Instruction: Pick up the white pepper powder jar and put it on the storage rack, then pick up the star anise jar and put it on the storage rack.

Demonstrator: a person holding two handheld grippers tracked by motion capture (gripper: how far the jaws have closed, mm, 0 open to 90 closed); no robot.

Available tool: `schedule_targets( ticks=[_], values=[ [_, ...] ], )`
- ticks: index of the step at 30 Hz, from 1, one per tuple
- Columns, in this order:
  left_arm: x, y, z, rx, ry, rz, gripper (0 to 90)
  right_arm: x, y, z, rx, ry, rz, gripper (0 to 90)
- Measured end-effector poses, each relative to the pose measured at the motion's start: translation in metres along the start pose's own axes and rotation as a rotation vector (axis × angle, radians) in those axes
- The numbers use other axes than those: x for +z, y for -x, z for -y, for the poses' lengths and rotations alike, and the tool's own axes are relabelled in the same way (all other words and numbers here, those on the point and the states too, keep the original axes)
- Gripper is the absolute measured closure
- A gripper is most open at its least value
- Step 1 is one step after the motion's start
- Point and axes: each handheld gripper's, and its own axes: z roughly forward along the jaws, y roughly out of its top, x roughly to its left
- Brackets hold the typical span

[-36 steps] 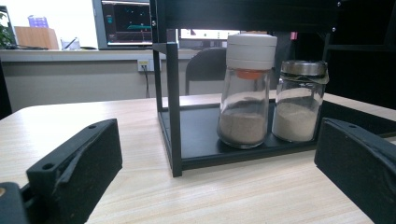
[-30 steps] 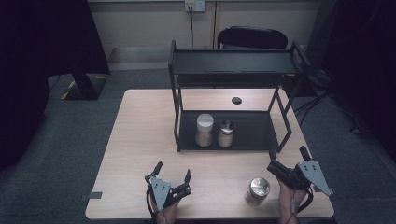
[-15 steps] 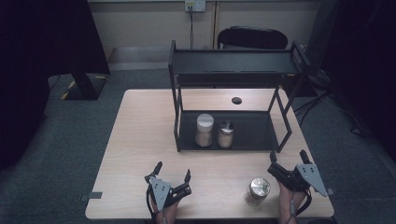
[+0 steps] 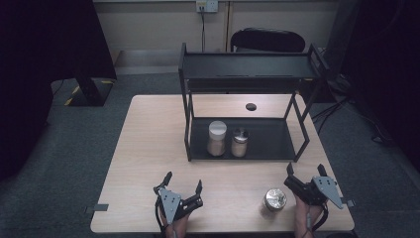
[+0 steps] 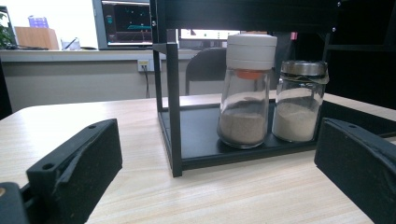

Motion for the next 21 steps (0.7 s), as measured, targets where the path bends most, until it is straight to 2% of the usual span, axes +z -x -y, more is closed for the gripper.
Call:
schedule_targets(
  ticks=[7, 17, 21],
  values=[
    [0.000, 0.000, 0.000, 0.000, 0.000, 0.001, 0.3, 0.000, 0.000, 0.013, -0.013, 0.005, 0.004, 0.0],
    [0.000, 0.000, 0.000, 0.000, 0.000, 0.000, 0.3, 0.000, -0.001, 0.015, -0.028, 0.015, 0.004, 0.0],
    [0.000, 0.000, 0.000, 0.000, -0.001, 0.000, 0.3, -0.001, 0.000, 0.014, -0.015, 0.014, 0.002, 0.0]
  ],
)
